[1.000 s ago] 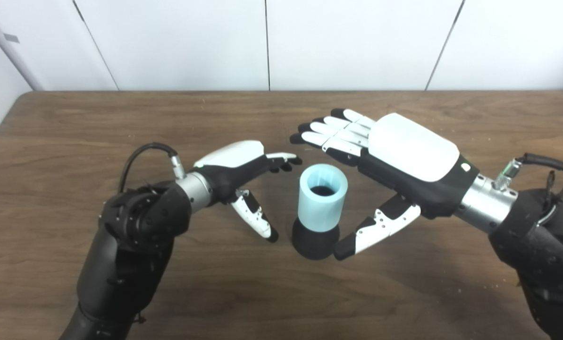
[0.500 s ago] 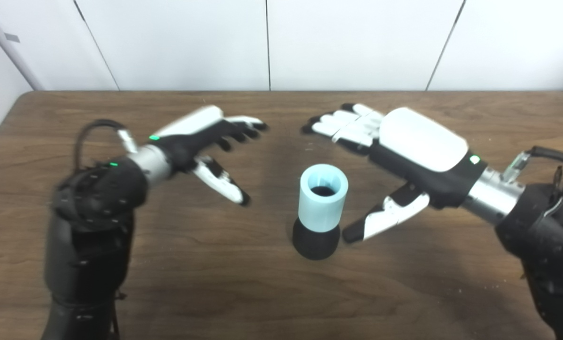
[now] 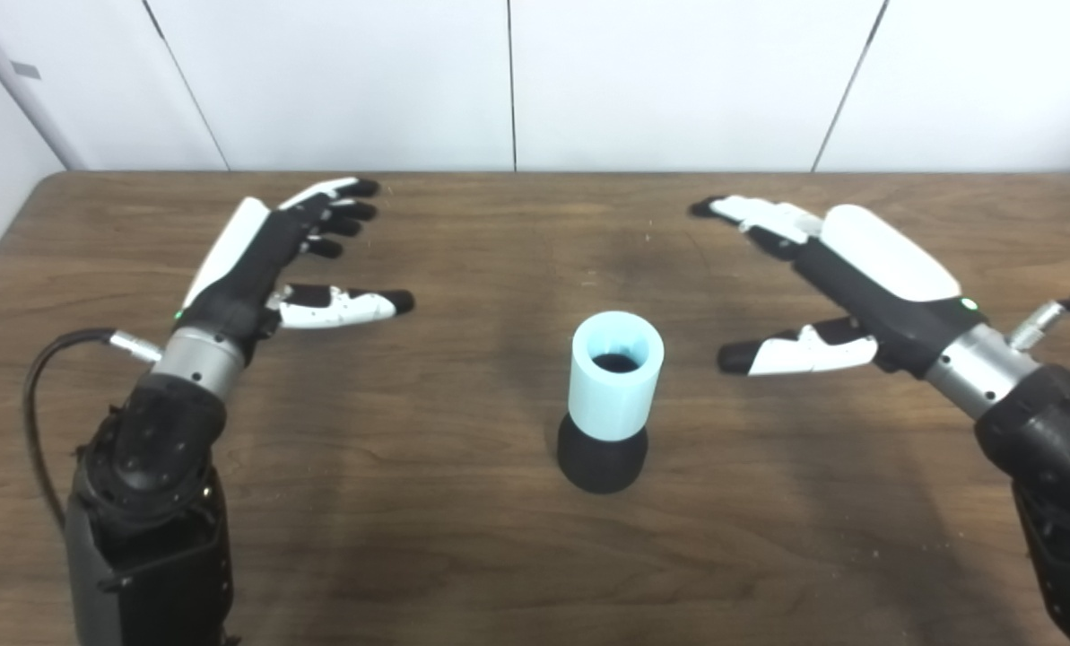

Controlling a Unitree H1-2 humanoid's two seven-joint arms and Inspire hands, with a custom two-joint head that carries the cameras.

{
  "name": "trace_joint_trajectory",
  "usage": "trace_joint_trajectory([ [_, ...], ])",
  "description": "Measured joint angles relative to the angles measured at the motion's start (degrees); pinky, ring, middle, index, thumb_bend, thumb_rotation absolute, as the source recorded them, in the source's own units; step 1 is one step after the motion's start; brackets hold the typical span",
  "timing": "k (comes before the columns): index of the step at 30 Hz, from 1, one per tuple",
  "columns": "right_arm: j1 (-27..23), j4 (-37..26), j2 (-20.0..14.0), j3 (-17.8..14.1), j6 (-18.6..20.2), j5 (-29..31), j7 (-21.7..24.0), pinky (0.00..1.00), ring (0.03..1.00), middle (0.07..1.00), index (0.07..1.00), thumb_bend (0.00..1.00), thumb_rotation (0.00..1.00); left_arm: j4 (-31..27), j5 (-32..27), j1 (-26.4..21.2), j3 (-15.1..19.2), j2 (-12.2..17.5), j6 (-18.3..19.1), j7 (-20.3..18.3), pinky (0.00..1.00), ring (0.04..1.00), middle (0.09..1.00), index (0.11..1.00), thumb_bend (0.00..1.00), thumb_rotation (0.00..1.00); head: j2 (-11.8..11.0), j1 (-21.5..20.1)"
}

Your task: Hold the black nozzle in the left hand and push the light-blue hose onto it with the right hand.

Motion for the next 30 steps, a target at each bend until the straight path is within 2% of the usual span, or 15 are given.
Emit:
trace_joint_trajectory([
  [4, 2.27, 1.94, 2.54, -0.42, 0.16, 0.23, -3.56, 0.86, 0.939, 0.950, 0.931, 0.53, 0.89, 0.39, -2.79, 2.48, -0.32, -0.03, 0.28, 4.05, 0.74, 0.827, 0.826, 0.819, 0.56, 0.29, -0.09, 0.00],
  [7, 3.62, 4.26, 4.71, -0.95, 0.21, 1.35, -6.34, 0.85, 0.927, 0.956, 0.935, 0.52, 0.90, 0.47, -4.79, 3.73, -0.41, -0.89, 0.80, 7.18, 0.76, 0.835, 0.841, 0.854, 0.54, 0.39, -0.09, -0.26],
  [9, 4.61, 6.03, 6.83, -1.76, 0.53, 2.72, -8.81, 0.82, 0.915, 0.958, 0.937, 0.51, 0.91, 0.81, -6.07, 4.81, -0.55, -2.79, 1.00, 10.28, 0.78, 0.853, 0.861, 0.867, 0.52, 0.45, -0.26, -0.18],
  [12, 6.34, 7.55, 10.66, -3.01, 1.98, 5.69, -11.69, 0.79, 0.902, 0.952, 0.940, 0.48, 0.92, 2.32, -9.14, 7.05, -1.31, -7.26, 1.11, 14.05, 0.82, 0.902, 0.924, 0.922, 0.45, 0.57, -0.26, -0.09],
  [14, 7.12, 8.08, 13.00, -3.86, 2.92, 8.76, -12.97, 0.82, 0.905, 0.947, 0.937, 0.47, 0.94, 3.56, -12.46, 8.61, -1.32, -10.55, 1.18, 15.91, 0.86, 0.935, 0.963, 0.966, 0.40, 0.64, -0.18, -0.44],
  [16, 7.09, 8.96, 14.90, -5.19, 4.38, 12.01, -14.01, 0.84, 0.909, 0.942, 0.933, 0.46, 0.95, 4.79, -16.12, 9.49, -1.32, -12.44, 1.10, 17.03, 0.89, 0.958, 0.988, 0.993, 0.38, 0.70, -0.26, -1.14],
  [18, 7.09, 9.51, 16.07, -6.74, 5.69, 15.54, -15.00, 0.88, 0.920, 0.934, 0.933, 0.46, 0.97, 5.72, -19.33, 9.77, -1.06, -12.82, 0.14, 18.34, 0.90, 0.969, 0.997, 0.999, 0.37, 0.75, -0.35, -1.05],
  [21, 7.09, 10.64, 17.48, -8.60, 6.39, 21.64, -16.20, 0.94, 0.949, 0.949, 0.946, 0.53, 1.00, 7.36, -22.06, 9.83, -0.61, -12.16, -2.90, 21.01, 0.91, 0.972, 1.000, 1.000, 0.39, 0.82, -0.53, -1.05],
  [22, 7.11, 11.42, 17.93, -9.15, 6.21, 23.77, -16.31, 0.98, 0.964, 0.966, 0.963, 0.57, 1.00, 8.52, -22.90, 9.86, -0.53, -12.06, -4.70, 21.99, 0.91, 0.971, 0.996, 0.990, 0.41, 0.84, -0.53, -1.05],
  [25, 7.36, 16.65, 20.46, -12.05, 3.25, 30.95, -17.47, 1.00, 0.994, 0.991, 0.983, 0.62, 1.00, 12.97, -26.21, 10.79, -0.19, -12.14, -9.99, 24.18, 0.93, 0.971, 0.989, 0.983, 0.45, 0.89, -0.35, -1.14],
  [27, 8.65, 18.92, 21.25, -12.64, 1.98, 32.58, -18.69, 1.00, 0.999, 0.996, 0.984, 0.63, 1.00, 15.21, -27.66, 12.16, -0.38, -12.10, -11.05, 24.59, 0.95, 0.979, 0.989, 0.984, 0.45, 0.92, -0.35, -1.32],
  [30, 10.49, 19.28, 20.71, -12.55, 1.60, 32.75, -19.82, 1.00, 1.000, 0.997, 0.981, 0.62, 1.00, 15.41, -29.05, 13.16, -0.95, -11.34, -11.74, 25.18, 0.96, 0.980, 0.987, 0.984, 0.44, 0.94, -0.26, -1.67],
])
